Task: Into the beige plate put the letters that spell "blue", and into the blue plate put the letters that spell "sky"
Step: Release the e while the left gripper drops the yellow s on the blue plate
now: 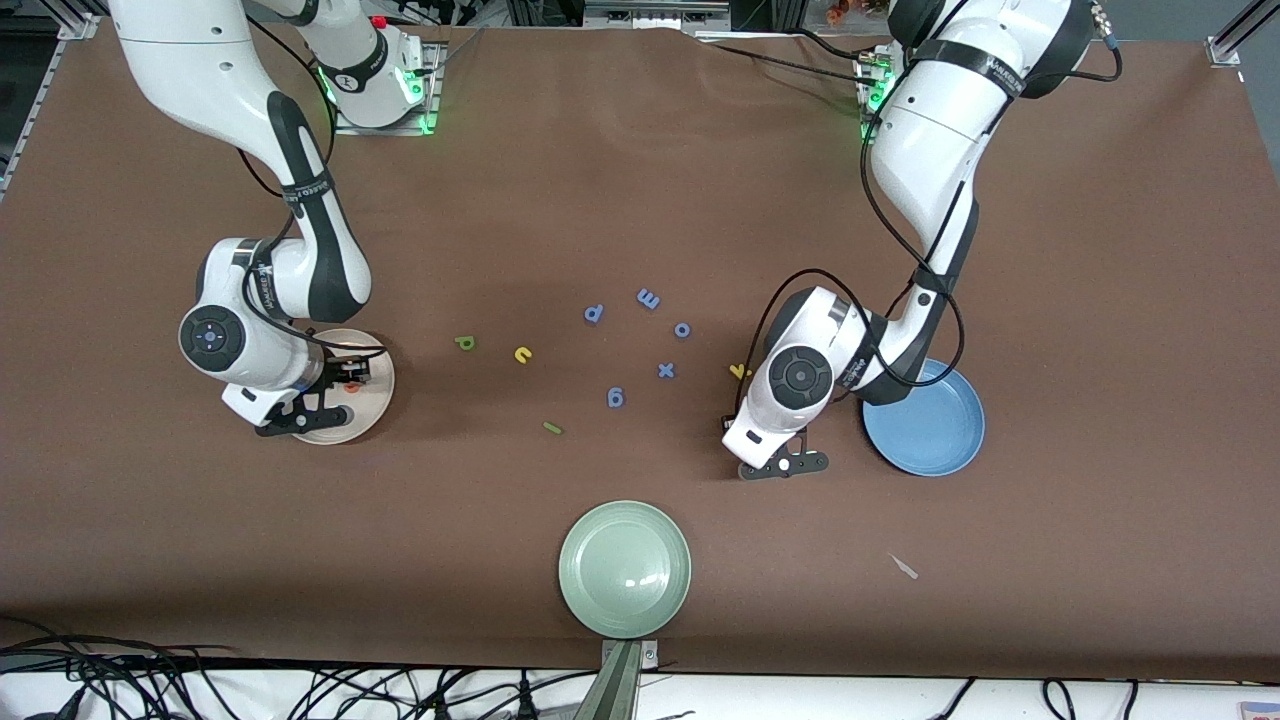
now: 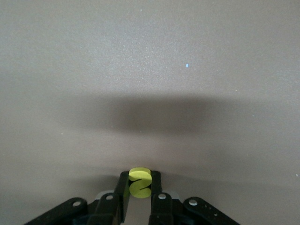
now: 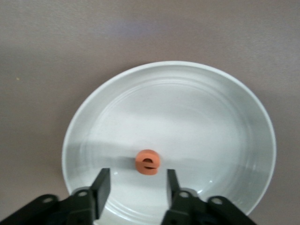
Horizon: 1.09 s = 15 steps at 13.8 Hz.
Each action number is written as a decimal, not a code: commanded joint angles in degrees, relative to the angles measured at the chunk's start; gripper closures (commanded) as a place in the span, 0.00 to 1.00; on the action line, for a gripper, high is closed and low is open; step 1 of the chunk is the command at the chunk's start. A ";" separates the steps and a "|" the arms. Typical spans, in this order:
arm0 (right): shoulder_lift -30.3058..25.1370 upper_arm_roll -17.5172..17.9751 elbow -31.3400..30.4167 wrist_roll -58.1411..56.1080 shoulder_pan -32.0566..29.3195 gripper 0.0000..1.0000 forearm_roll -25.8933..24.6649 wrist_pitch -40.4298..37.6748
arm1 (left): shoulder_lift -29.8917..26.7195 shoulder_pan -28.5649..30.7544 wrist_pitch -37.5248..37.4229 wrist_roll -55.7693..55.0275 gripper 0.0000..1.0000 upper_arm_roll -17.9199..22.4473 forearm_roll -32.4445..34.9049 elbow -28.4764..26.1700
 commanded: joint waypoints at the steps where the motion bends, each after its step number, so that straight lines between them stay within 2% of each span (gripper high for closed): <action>1: -1.49 2.34 1.13 8.95 2.37 0.00 0.57 -2.33 | -2.47 1.29 -2.33 4.54 1.00 0.47 1.21 -0.38; 3: -1.50 4.71 1.57 17.48 4.30 0.00 0.57 -1.81 | -6.51 4.01 -11.18 9.80 1.00 0.47 1.21 -0.47; 5: -1.50 5.25 1.58 24.08 7.90 0.00 0.66 -0.15 | -9.24 7.69 -17.36 17.87 1.00 0.47 1.30 -0.73; 7: -0.88 5.34 1.58 31.10 11.59 0.00 0.66 2.22 | -12.14 12.09 -17.47 25.96 1.00 0.47 2.52 -5.37; 9: -0.01 5.95 1.49 37.70 13.62 0.00 0.74 4.77 | -13.12 14.21 -15.81 30.72 1.00 0.38 8.64 -10.38; 11: 0.43 6.83 1.49 42.11 14.68 0.00 0.75 5.40 | -13.82 15.88 -8.89 31.18 1.00 0.30 10.87 -16.61; 12: 0.96 7.09 1.40 43.61 14.68 0.00 0.75 6.79 | -14.17 16.67 -5.37 31.45 0.79 0.30 11.05 -18.99; 13: 1.40 7.44 1.14 45.62 14.77 0.00 0.83 7.94 | -14.26 16.76 -5.16 31.45 0.27 0.30 11.05 -18.93; 14: 1.93 8.75 1.40 48.25 14.77 0.00 0.92 8.38 | -15.05 16.76 -5.60 31.36 0.00 0.12 10.79 -18.67; 15: 2.19 9.46 1.40 50.80 14.69 0.00 1.27 9.43 | -16.19 16.42 -6.56 31.19 0.00 -0.14 10.27 -18.49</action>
